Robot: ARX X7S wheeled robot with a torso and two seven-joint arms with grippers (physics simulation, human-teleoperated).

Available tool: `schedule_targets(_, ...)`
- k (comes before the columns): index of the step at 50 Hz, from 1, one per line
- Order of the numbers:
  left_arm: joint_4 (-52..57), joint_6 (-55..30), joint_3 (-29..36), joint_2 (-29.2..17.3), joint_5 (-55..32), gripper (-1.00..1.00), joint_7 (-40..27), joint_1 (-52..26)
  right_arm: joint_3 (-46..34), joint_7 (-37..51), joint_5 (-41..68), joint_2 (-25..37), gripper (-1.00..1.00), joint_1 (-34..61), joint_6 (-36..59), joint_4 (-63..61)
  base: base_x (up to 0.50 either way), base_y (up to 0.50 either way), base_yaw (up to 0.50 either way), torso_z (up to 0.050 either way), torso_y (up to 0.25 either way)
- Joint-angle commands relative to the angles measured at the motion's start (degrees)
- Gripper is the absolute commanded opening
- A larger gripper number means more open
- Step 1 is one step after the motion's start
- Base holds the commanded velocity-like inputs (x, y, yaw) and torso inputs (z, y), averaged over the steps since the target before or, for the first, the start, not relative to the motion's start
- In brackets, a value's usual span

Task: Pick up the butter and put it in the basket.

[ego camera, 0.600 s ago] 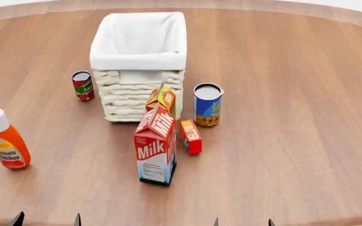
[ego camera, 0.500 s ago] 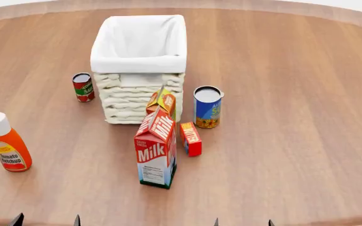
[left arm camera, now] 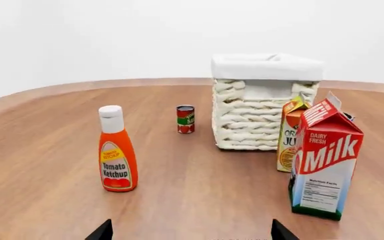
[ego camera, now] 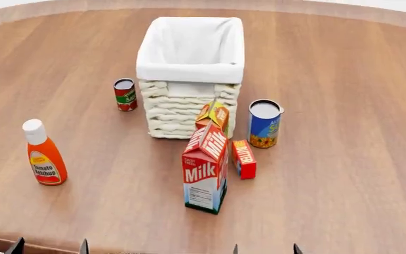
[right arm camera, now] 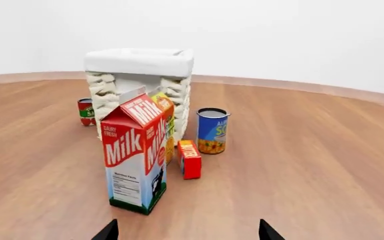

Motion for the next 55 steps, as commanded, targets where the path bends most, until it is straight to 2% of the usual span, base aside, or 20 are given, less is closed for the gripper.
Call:
schedule_targets(1,-0.1,0.0,1.1,-1.0,-0.8,1.00,-1.3,-0.2,-1.5,0.7,0.5,1.3,1.00,0.1,1.1,-0.8,0.00,0.00,0.50,0.000,0.000)
schedule_targets(23,0.0,0.6,2.7,-2.6,-2.3,1.00,-2.7,-0.3,-3.7,2.1,1.0,2.9,1.00,0.7,1.7,-1.3,0.00,0.00,0.50,0.000,0.000)
schedule_targets(28,-0.1,0.9,3.0,-2.9,-2.5,1.00,-3.0,-0.4,-4.2,4.9,-1.7,3.0,1.00,1.1,3.7,-1.5,0.00,0.00,0.50,0.000,0.000)
schedule_targets(32,-0.1,1.0,3.2,-3.1,-2.7,1.00,-3.3,-0.5,-4.4,3.5,0.5,3.1,1.00,1.4,3.9,-1.9,-0.03,0.10,0.00,0.000,0.000)
schedule_targets(55,0.1,1.1,4.2,-4.4,-4.3,1.00,-3.9,-0.7,-6.7,4.4,-0.3,4.5,1.00,1.8,3.6,-3.1,0.13,-0.48,0.00,0.000,0.000)
